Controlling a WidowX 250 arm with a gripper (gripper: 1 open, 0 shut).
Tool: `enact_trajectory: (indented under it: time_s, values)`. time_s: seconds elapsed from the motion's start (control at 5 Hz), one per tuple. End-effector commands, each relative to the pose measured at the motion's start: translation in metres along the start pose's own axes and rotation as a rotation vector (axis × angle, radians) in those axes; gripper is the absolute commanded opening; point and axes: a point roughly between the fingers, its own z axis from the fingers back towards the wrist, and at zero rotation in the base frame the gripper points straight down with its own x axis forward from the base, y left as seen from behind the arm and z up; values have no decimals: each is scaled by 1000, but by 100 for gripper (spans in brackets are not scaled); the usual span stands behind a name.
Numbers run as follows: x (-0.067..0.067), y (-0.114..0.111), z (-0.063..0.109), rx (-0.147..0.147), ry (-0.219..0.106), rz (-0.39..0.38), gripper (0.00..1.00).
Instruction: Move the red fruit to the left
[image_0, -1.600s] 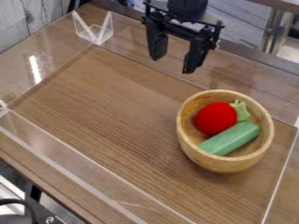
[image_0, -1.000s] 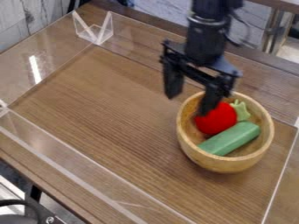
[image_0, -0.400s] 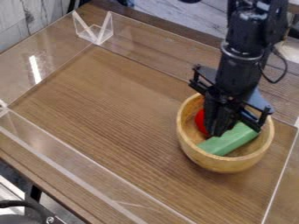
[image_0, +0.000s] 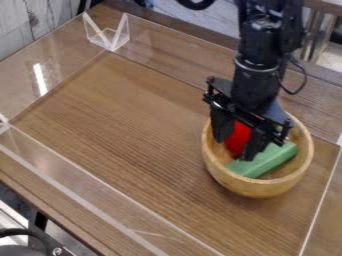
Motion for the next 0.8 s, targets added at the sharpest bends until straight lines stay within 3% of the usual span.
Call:
enact_trajectory:
  time_s: [0.0,0.2,0.4,0.6]
  values:
    - [5,1,25,-7,-100,-102,100]
    - [6,-1,29,-7,-107,-185,0]
    - [9,-8,23,-4,-110,-210,0]
    - [12,-14,17,0,-106,-235,100]
